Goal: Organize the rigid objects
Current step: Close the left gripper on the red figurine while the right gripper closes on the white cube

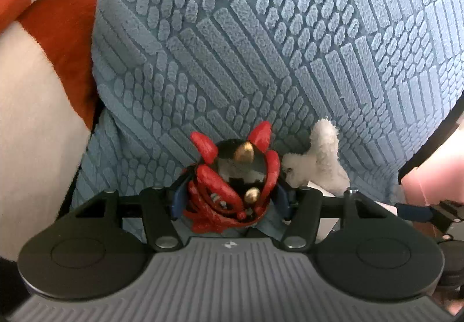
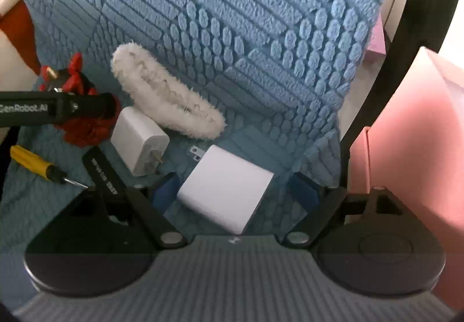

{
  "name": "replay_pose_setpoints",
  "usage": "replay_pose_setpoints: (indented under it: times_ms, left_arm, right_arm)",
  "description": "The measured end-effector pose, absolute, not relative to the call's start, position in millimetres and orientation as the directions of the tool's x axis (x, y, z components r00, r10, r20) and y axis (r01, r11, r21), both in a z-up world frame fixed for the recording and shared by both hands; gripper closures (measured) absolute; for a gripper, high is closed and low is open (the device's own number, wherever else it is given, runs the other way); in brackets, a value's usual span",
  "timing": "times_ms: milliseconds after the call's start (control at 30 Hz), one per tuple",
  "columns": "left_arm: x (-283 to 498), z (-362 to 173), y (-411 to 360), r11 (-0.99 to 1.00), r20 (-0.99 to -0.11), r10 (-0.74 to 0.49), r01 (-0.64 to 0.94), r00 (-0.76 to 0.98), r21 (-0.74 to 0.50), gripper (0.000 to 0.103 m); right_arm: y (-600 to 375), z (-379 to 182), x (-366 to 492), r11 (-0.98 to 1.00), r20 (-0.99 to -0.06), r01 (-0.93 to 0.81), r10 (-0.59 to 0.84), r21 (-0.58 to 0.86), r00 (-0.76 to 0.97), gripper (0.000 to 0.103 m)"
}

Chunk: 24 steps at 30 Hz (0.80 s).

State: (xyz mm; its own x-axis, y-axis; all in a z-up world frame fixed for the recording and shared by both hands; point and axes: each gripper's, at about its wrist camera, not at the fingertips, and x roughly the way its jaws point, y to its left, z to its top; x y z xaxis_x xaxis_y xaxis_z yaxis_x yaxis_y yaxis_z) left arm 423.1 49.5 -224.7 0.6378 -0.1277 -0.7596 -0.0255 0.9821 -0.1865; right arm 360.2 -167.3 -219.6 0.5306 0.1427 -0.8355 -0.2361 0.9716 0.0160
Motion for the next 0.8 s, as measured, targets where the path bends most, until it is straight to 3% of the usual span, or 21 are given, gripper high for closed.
replay_pose_setpoints:
  times_ms: [433, 800]
  left_arm:
    - [406, -221, 47, 0.983, -0.749, -0.117, -0.028, 0.652, -0.179, 0.040]
    - [369, -200, 47, 0.974, -0.705, -0.151, -0.018, 0.693, -0.227, 0.040]
  right_arm:
    - [-167, -228, 369, 0.976, -0.833, -0.219, 0.115, -0.008, 0.541, 0.047]
    - [-167, -210, 331, 0.981, -0.811, -0.192, 0.115, 0.003, 0.574, 0.050]
